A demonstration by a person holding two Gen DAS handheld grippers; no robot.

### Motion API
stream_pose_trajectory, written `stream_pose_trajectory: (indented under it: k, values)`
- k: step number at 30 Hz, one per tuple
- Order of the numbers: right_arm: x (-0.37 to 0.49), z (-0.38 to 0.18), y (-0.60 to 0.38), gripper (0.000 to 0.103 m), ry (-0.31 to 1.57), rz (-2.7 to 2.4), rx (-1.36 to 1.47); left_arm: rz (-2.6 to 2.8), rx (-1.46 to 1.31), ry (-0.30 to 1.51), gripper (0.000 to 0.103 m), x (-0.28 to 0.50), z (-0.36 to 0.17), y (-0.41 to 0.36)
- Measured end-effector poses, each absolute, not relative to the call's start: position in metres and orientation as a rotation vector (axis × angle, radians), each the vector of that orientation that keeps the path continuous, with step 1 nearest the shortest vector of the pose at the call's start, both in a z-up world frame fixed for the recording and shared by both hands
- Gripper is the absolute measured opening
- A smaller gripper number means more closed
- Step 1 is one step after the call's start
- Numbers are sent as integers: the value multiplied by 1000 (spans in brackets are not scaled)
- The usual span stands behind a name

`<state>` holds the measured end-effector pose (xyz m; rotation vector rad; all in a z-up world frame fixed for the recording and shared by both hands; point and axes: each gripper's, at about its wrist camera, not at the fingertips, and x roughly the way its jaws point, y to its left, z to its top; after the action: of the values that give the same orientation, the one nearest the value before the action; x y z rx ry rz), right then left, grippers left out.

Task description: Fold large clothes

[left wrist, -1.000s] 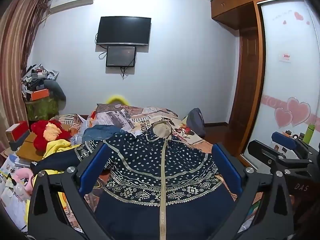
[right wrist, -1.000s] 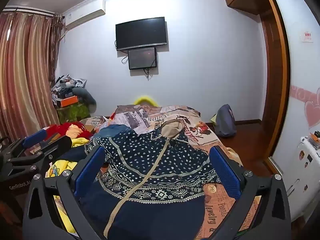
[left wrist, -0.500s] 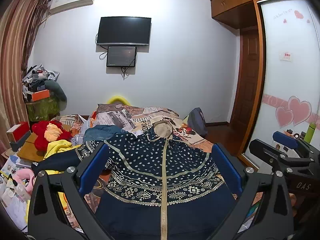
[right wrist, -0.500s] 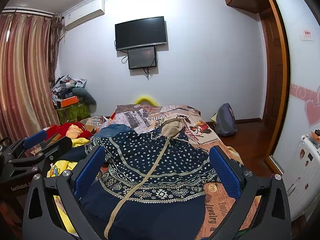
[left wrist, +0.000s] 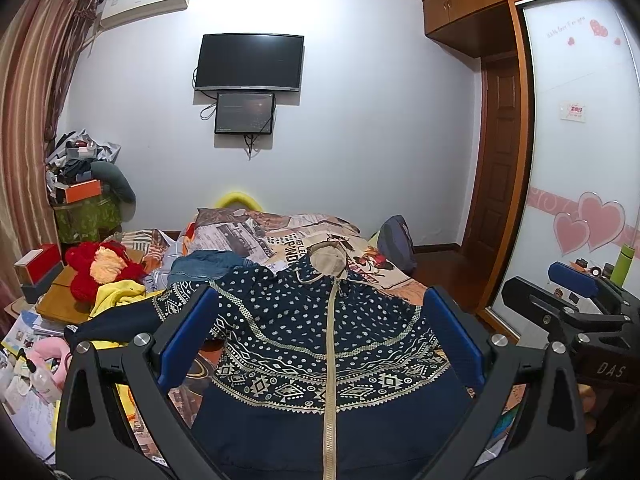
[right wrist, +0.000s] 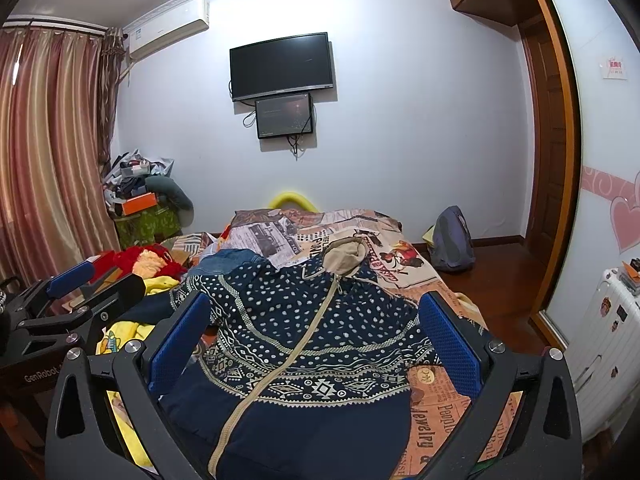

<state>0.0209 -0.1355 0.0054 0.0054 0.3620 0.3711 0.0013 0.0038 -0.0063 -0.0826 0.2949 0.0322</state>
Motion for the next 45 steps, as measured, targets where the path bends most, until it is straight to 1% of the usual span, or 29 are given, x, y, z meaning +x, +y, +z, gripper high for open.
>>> stream_pose_trajectory:
  k: [45]
  values:
    - [25,5,-132,103,385,374,4,61,-106,321,103,8,-11,11]
